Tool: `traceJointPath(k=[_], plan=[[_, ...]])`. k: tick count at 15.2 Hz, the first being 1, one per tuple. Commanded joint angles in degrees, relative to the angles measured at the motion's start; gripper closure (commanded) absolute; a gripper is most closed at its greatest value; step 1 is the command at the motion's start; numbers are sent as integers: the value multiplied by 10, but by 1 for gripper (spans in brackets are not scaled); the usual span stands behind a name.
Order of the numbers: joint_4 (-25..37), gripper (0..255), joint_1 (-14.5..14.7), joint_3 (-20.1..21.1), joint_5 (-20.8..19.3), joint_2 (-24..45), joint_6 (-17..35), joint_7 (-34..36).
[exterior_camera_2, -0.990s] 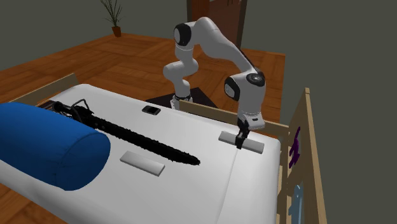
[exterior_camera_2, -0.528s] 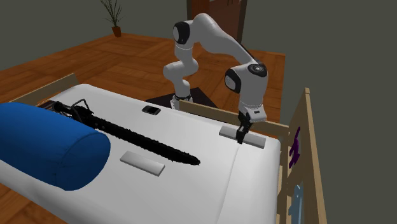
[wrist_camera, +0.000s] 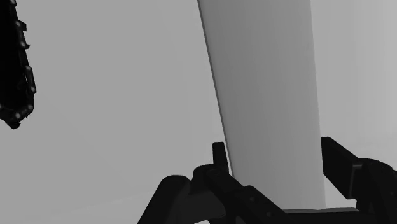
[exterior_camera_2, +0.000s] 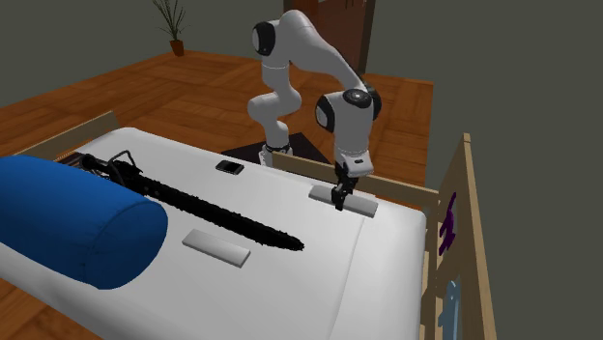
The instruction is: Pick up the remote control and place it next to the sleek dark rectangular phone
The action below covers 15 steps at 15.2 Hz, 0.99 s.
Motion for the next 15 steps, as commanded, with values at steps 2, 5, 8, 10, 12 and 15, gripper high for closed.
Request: traceJointPath(k=[2, 5, 8, 10, 12, 15], plan=[[-63, 255, -14, -12, -5, -49, 15, -25], [-114, 255, -29, -28, -13, -90, 24, -53], [-158, 255, -46, -45, -22, -129, 30, -81], [-185, 255, -58, -57, -30, -153, 32, -101], [-209, 255, -70, -70, -38, -176, 34, -121], [-240, 255, -90, -91, -53, -208, 34, -152]])
